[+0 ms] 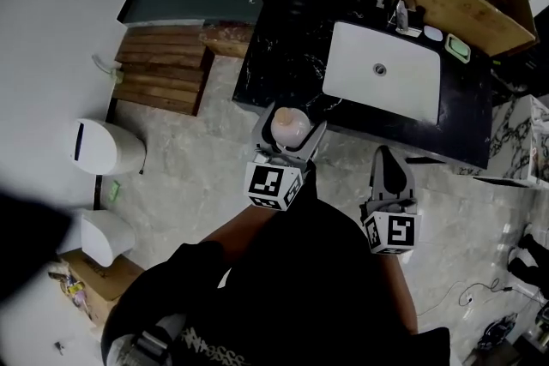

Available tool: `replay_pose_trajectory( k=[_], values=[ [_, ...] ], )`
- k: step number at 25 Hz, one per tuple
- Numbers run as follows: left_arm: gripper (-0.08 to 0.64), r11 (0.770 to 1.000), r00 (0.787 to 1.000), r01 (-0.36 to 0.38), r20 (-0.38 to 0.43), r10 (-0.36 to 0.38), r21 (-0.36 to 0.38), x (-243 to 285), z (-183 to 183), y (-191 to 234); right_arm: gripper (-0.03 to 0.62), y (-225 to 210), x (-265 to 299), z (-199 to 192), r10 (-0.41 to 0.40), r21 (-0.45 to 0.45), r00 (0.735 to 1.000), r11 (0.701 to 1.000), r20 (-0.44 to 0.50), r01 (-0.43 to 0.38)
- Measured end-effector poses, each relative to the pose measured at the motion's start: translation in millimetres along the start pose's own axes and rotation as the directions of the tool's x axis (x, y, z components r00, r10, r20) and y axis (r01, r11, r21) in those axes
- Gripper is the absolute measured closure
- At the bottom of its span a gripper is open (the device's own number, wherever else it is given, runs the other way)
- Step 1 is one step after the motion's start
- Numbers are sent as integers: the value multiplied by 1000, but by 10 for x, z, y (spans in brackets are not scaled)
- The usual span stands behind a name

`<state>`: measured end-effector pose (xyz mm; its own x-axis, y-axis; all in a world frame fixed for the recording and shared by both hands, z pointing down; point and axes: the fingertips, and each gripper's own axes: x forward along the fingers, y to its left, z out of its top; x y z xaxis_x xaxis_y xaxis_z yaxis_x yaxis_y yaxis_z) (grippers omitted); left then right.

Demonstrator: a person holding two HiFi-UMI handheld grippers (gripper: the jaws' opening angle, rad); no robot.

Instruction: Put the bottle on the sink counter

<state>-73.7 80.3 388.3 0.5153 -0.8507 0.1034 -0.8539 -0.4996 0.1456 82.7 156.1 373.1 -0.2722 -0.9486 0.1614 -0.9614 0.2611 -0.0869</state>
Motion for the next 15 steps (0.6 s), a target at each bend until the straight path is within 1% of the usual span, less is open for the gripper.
replay_pose_trajectory(
  k=[4,9,15],
  values=[
    [156,1000,1000,26,-4,-26,12,431,49,224,552,-72,472,140,8,-44,1000,999,-22,-9],
    [156,996,995,88,-38,-89,-23,932,36,492,552,-146,1039,234,2,-59,999,998,-51,-5],
    [156,994,991,109,-70,-110,-17,1443,13,830,552,-213,1686,373,9,-85,998,996,-56,-13]
  ],
)
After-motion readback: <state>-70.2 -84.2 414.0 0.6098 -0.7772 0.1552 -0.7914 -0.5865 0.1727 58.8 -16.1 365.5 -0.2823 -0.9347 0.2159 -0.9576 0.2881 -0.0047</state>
